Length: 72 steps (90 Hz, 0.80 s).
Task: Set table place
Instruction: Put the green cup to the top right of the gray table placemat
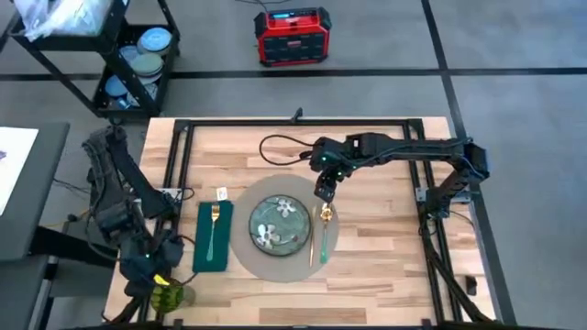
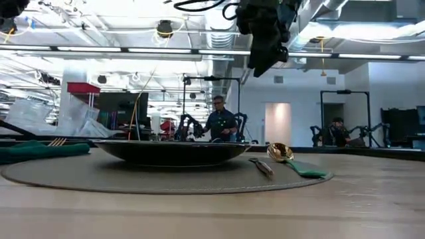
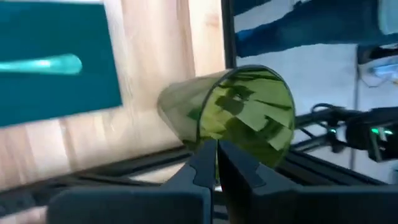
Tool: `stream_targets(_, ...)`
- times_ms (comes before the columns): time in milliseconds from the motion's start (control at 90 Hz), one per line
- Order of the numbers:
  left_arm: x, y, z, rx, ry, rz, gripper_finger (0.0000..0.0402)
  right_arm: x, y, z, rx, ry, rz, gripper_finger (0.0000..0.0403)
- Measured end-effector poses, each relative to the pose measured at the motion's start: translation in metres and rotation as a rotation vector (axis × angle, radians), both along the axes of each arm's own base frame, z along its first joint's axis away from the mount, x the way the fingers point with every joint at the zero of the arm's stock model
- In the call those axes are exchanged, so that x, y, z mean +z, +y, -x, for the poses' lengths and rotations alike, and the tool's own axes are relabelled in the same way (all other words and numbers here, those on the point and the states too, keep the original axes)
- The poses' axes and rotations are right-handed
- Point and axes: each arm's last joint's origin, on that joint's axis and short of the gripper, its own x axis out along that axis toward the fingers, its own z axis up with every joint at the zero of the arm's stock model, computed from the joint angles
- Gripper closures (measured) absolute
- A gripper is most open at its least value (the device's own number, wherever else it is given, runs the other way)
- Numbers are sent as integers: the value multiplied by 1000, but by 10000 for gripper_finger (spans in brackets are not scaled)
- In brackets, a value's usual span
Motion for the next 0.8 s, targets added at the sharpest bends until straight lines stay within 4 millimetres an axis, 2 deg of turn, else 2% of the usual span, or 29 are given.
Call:
stream_targets(111,-2,2,-3,141,-40,-43,402,1,1,-1,11,-14,7,229)
stream_targets(189,-3,1,-6,174,-45,-49,402,1,0,-2,18,-23,12,229)
stream_targets(344,-7,-7,-11,25,-16,-41,402,1,1,-2,31,-22,18,229)
stream_targets(511,-13,-5,-6,6,67,-111,402,1,4,-2,16,-22,17,229)
stream_targets(633,-6,0,0,-7,128,-26,402,1,5,-3,18,-23,21,229)
stream_targets(800,5,7,4,55,104,84,386,1,4,-3,15,-25,23,229)
